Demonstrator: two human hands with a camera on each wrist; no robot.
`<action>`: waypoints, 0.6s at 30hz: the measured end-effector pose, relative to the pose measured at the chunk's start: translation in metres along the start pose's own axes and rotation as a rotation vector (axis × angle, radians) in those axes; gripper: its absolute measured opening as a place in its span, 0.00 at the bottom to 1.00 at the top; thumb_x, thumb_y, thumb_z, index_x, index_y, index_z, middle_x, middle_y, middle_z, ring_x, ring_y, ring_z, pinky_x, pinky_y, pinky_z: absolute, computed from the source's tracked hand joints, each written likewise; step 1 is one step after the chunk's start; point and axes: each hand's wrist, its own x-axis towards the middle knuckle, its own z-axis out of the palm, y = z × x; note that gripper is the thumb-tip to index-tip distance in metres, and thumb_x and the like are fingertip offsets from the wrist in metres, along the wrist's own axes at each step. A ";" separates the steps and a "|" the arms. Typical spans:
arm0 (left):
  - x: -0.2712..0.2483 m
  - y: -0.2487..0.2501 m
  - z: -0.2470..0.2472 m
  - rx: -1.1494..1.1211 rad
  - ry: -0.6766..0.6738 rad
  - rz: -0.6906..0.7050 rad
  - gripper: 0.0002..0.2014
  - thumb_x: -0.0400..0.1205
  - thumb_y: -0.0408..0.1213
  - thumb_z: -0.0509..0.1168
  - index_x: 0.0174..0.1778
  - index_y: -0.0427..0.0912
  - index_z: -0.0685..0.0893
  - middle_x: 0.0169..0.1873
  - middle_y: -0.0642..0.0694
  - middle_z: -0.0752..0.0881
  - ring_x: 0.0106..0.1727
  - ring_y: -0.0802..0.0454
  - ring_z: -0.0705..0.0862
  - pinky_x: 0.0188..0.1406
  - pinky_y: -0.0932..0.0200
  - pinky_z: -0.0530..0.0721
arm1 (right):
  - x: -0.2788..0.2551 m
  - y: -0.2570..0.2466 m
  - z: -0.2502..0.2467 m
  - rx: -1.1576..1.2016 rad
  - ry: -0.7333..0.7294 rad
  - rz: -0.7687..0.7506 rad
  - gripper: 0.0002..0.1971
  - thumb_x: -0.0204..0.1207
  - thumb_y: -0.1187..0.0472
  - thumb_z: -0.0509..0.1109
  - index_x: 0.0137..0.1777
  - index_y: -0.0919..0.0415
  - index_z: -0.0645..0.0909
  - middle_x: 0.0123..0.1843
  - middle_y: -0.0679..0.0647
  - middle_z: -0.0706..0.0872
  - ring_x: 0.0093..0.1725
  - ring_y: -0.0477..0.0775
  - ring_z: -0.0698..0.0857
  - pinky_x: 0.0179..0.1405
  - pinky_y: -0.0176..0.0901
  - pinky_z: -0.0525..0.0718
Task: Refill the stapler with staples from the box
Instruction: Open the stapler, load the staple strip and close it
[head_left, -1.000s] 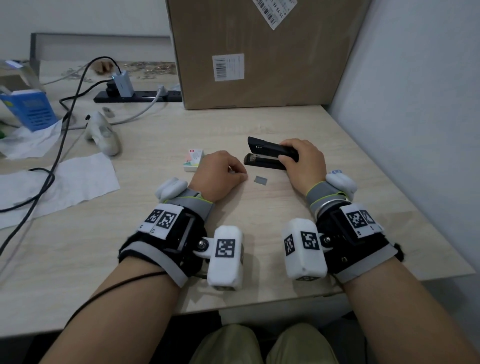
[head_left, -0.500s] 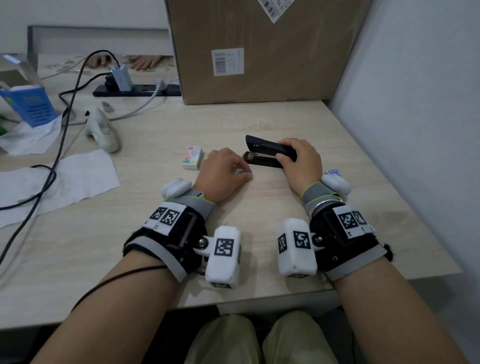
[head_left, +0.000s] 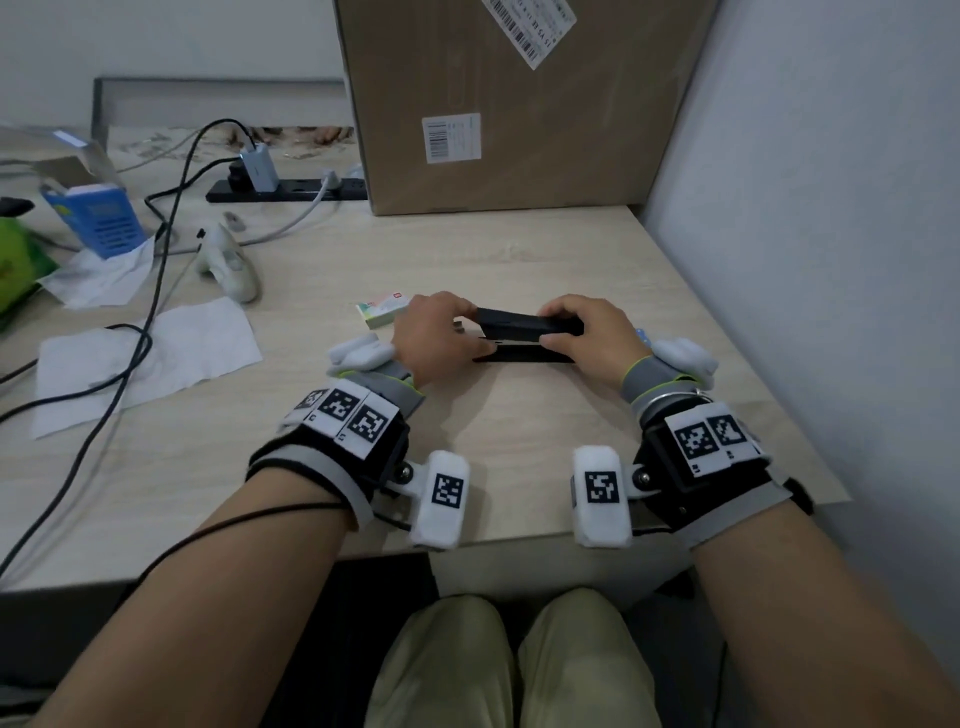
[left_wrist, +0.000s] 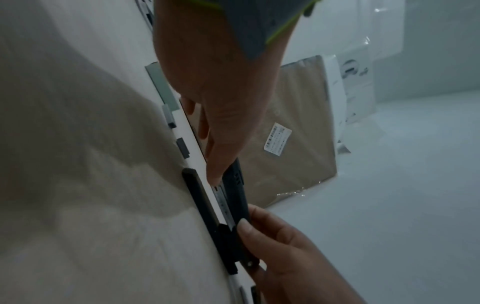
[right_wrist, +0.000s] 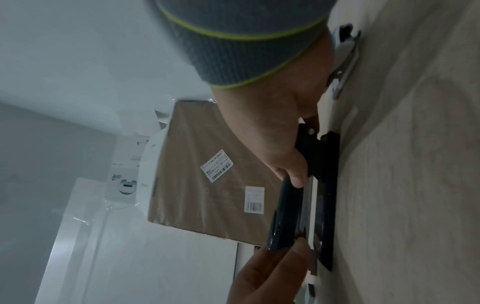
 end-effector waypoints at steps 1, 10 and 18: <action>-0.005 0.004 0.000 -0.002 -0.033 -0.008 0.22 0.63 0.50 0.70 0.51 0.47 0.89 0.54 0.43 0.87 0.59 0.44 0.82 0.61 0.47 0.81 | -0.004 -0.001 -0.003 -0.013 -0.018 -0.001 0.13 0.72 0.65 0.73 0.56 0.60 0.84 0.58 0.57 0.88 0.59 0.57 0.82 0.56 0.38 0.73; -0.024 0.001 0.004 -0.188 -0.071 -0.046 0.13 0.62 0.43 0.73 0.41 0.44 0.89 0.38 0.41 0.86 0.40 0.48 0.81 0.44 0.52 0.80 | -0.016 -0.050 0.000 -0.326 -0.239 -0.187 0.21 0.70 0.57 0.75 0.64 0.54 0.80 0.63 0.56 0.86 0.62 0.60 0.82 0.59 0.50 0.80; -0.029 -0.005 0.007 -0.287 -0.015 0.015 0.14 0.68 0.37 0.76 0.21 0.47 0.78 0.38 0.41 0.84 0.38 0.48 0.79 0.43 0.48 0.81 | -0.006 -0.073 0.011 -0.576 -0.345 -0.228 0.15 0.72 0.58 0.70 0.58 0.60 0.79 0.57 0.60 0.85 0.55 0.64 0.83 0.41 0.45 0.69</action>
